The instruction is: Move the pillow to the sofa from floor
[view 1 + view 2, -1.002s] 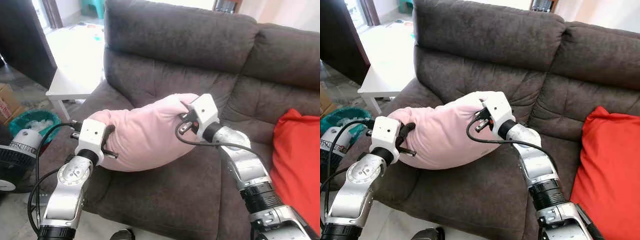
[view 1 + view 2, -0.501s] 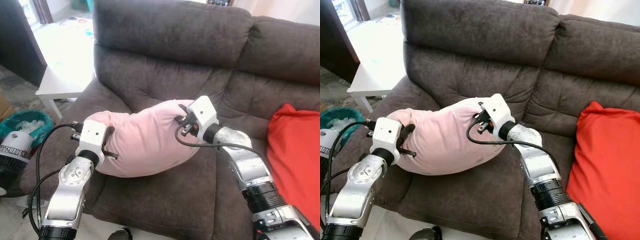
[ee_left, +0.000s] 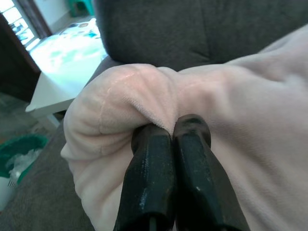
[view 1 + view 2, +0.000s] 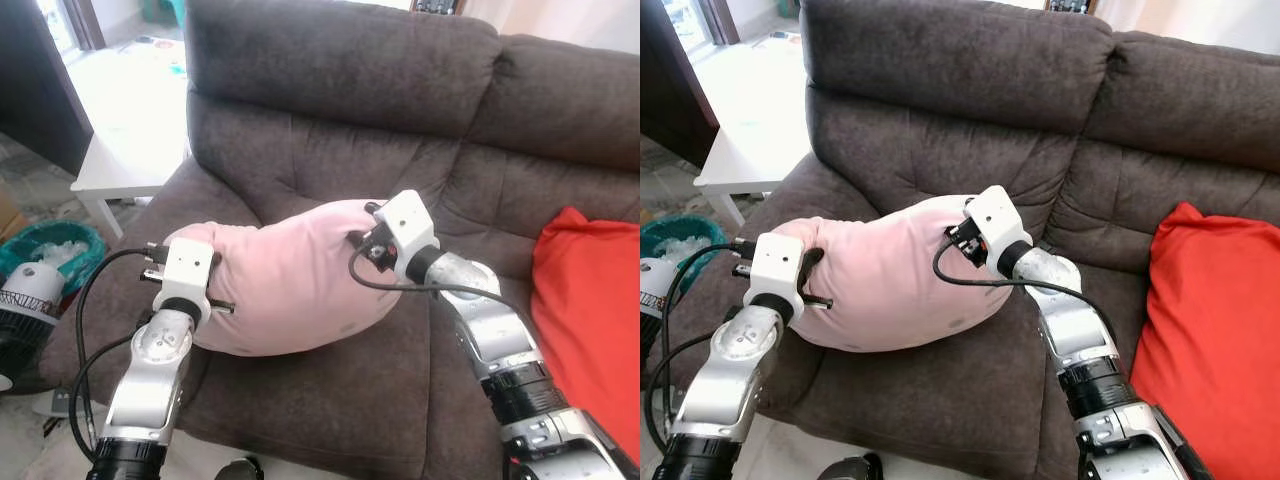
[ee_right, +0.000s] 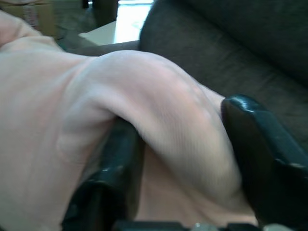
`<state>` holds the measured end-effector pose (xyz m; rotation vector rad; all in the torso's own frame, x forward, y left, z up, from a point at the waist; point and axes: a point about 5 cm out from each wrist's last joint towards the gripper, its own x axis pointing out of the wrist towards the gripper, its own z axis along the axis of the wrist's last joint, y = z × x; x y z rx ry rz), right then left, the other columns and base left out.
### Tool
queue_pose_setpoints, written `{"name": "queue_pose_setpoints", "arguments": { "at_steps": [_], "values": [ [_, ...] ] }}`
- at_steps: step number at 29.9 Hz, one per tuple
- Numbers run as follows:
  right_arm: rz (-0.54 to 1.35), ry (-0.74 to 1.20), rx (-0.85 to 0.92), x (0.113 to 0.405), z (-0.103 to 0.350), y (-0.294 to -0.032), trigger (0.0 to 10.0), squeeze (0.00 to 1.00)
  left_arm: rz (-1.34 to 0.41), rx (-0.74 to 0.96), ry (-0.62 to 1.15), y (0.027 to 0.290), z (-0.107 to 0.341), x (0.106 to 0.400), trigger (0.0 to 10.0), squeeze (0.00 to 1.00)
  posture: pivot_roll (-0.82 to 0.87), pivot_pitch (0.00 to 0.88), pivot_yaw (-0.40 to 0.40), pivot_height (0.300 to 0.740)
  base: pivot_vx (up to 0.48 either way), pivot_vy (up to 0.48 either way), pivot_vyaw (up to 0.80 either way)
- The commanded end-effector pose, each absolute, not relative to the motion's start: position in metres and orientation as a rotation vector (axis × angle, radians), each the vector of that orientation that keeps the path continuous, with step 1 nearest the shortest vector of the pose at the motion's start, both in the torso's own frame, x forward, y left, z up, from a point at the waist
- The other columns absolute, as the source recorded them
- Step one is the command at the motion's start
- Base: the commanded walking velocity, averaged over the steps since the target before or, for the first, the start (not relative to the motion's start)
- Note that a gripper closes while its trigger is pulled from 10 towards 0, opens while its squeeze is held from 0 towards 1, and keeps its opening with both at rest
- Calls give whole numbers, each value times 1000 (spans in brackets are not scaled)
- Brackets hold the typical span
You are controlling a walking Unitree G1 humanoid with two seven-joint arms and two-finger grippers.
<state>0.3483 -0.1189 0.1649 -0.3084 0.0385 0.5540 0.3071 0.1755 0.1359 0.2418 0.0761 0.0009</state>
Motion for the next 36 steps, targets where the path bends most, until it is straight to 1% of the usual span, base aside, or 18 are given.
{"name": "queue_pose_setpoints", "arguments": {
  "at_steps": [1,5,10,11,12,13,14,17,19,23,25,28,29,33,34,36],
  "values": [
    [500,-7,-297,354,179,-123,10000,1000,16,232,102,174,130,310,10000,0,207,98,-108,740,0,0,0],
    [431,-10,-282,356,180,-133,10000,1000,42,230,129,176,124,313,10000,0,202,100,-107,740,0,0,0],
    [415,15,-300,356,175,-139,10000,1000,69,230,139,178,120,315,10000,0,197,100,-109,740,0,0,0],
    [407,21,-305,356,173,-140,10000,27,84,226,136,179,119,316,10000,0,198,99,-110,740,0,0,0],
    [391,32,-306,357,170,-143,10000,0,108,210,131,181,119,318,10000,0,199,98,-110,740,0,0,0],
    [375,48,-304,357,166,-145,10000,0,141,188,127,184,119,319,10000,0,199,95,-111,740,0,0,0],
    [347,84,-300,356,157,-149,10000,0,219,128,121,192,118,322,10000,0,199,94,-112,740,0,0,0],
    [332,115,-296,353,148,-152,10000,0,297,91,116,202,118,325,10000,0,199,90,-114,740,0,0,0],
    [321,139,-291,350,140,-155,10000,0,391,58,122,217,115,326,10000,0,197,87,-113,740,0,0,0],
    [299,185,-279,341,123,-161,10000,0,671,-81,146,263,108,315,10000,0,187,83,-109,740,0,0,0],
    [283,202,-277,338,116,-165,10000,0,723,-105,146,272,106,312,10000,0,188,86,-108,740,0,0,0],
    [252,233,-268,334,106,-170,10000,0,707,-115,149,273,105,311,10000,0,190,92,-111,740,0,0,0],
    [227,256,-262,331,97,-174,10000,0,651,-124,143,267,104,313,10000,0,190,93,-112,740,0,0,0],
    [179,309,-247,325,80,-182,10000,0,545,-117,120,248,104,320,10000,0,187,95,-116,740,0,0,0],
    [164,335,-228,321,71,-184,10000,0,454,-109,128,236,102,324,10000,0,187,97,-118,740,0,0,0],
    [158,344,-219,320,68,-185,10000,0,420,-104,132,231,102,326,10000,0,188,98,-118,740,0,0,0]
  ]
}}
